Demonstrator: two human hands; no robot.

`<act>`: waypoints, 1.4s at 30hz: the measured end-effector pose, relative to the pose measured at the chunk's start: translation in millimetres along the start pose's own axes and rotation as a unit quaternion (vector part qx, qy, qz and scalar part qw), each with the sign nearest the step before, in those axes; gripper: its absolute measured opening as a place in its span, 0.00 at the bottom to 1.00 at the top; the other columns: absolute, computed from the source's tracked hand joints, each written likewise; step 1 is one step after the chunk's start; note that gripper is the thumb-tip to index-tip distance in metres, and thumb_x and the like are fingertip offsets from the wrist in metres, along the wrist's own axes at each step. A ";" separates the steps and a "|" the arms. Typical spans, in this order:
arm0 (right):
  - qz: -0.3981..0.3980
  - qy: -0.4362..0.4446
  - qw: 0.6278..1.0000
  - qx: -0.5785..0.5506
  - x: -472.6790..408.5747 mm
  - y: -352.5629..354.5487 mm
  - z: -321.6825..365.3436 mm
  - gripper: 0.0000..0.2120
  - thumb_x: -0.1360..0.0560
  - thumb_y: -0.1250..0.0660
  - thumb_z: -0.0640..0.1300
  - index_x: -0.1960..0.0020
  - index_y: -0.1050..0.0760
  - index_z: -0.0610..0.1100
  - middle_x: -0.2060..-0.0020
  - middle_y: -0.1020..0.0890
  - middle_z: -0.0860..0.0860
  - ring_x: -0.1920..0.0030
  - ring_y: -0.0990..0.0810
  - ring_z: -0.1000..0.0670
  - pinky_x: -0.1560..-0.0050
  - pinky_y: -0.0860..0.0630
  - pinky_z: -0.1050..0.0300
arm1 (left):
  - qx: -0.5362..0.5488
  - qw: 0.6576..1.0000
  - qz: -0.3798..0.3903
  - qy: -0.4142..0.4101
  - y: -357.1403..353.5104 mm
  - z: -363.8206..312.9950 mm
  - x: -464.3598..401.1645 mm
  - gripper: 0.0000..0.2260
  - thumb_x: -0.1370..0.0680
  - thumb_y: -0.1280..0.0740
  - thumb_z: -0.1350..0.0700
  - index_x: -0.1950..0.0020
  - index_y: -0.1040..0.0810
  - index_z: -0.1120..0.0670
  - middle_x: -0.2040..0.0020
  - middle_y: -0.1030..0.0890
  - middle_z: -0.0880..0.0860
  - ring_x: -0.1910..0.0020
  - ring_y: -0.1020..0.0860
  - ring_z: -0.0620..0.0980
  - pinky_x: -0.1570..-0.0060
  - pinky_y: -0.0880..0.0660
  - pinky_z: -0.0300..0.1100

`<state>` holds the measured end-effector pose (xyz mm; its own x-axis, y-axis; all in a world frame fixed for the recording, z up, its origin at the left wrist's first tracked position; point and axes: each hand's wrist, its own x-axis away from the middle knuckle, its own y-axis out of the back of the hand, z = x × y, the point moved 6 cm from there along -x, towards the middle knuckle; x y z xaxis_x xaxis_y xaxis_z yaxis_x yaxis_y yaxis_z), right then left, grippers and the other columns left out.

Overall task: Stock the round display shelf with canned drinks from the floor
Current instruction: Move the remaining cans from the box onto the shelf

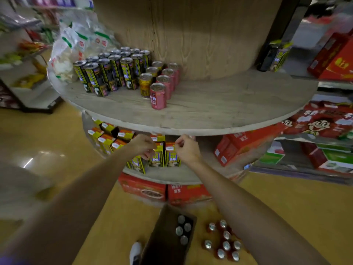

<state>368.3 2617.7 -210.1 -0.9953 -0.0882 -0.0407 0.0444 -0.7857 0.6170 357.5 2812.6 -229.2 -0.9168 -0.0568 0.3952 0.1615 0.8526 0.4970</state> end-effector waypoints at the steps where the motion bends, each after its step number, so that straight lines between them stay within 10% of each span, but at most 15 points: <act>1: 0.013 -0.007 1.000 0.003 8.0 -2.1 -14.9 0.04 0.26 0.33 0.38 0.53 0.21 0.40 0.57 0.16 0.44 0.52 0.19 0.45 0.51 0.28 0.56 | -0.007 1.000 0.001 0.004 -15.9 8.1 0.8 0.06 0.21 0.32 0.59 0.55 0.20 0.61 0.65 0.18 0.59 0.71 0.18 0.51 0.67 0.21 0.44; 12: 0.158 -0.130 0.978 0.029 75.7 -65.4 -187.6 0.03 0.25 0.35 0.41 0.51 0.25 0.45 0.58 0.19 0.49 0.55 0.21 0.47 0.59 0.34 0.60 | -0.002 0.989 0.007 0.147 -176.3 150.6 -2.6 0.10 0.26 0.33 0.69 0.63 0.23 0.56 0.73 0.24 0.52 0.77 0.26 0.48 0.77 0.30 0.34; 18: 0.207 -0.222 0.952 0.040 124.5 -135.6 -306.0 0.06 0.24 0.38 0.40 0.48 0.26 0.46 0.53 0.21 0.48 0.54 0.22 0.48 0.61 0.34 0.62 | -0.069 0.973 0.036 0.216 -261.4 243.0 -22.2 0.03 0.27 0.29 0.59 0.57 0.22 0.54 0.57 0.18 0.57 0.57 0.20 0.57 0.58 0.24 0.46; 33: 0.146 -0.441 0.886 0.011 217.4 -337.6 -553.8 0.14 0.25 0.37 0.40 0.40 0.26 0.43 0.44 0.23 0.43 0.42 0.25 0.41 0.44 0.27 0.51 | -0.179 0.951 0.198 0.155 -449.1 477.0 -119.9 0.09 0.23 0.32 0.57 0.44 0.23 0.55 0.51 0.20 0.50 0.49 0.21 0.49 0.48 0.25 0.41; 42: 0.136 -0.434 0.889 0.058 210.3 -436.5 -659.6 0.24 0.23 0.35 0.39 0.28 0.35 0.45 0.31 0.33 0.43 0.40 0.24 0.41 0.52 0.32 0.56 | -0.171 0.957 0.201 0.121 -523.8 588.4 -175.3 0.12 0.23 0.32 0.60 0.40 0.25 0.55 0.51 0.23 0.49 0.51 0.23 0.46 0.50 0.25 0.39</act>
<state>196.6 2538.3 -1006.3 -0.6426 0.2805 0.7131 0.3343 -0.7348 0.5902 218.8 2681.6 -1013.3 -0.6501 0.0860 0.7550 0.6321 0.6127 0.4744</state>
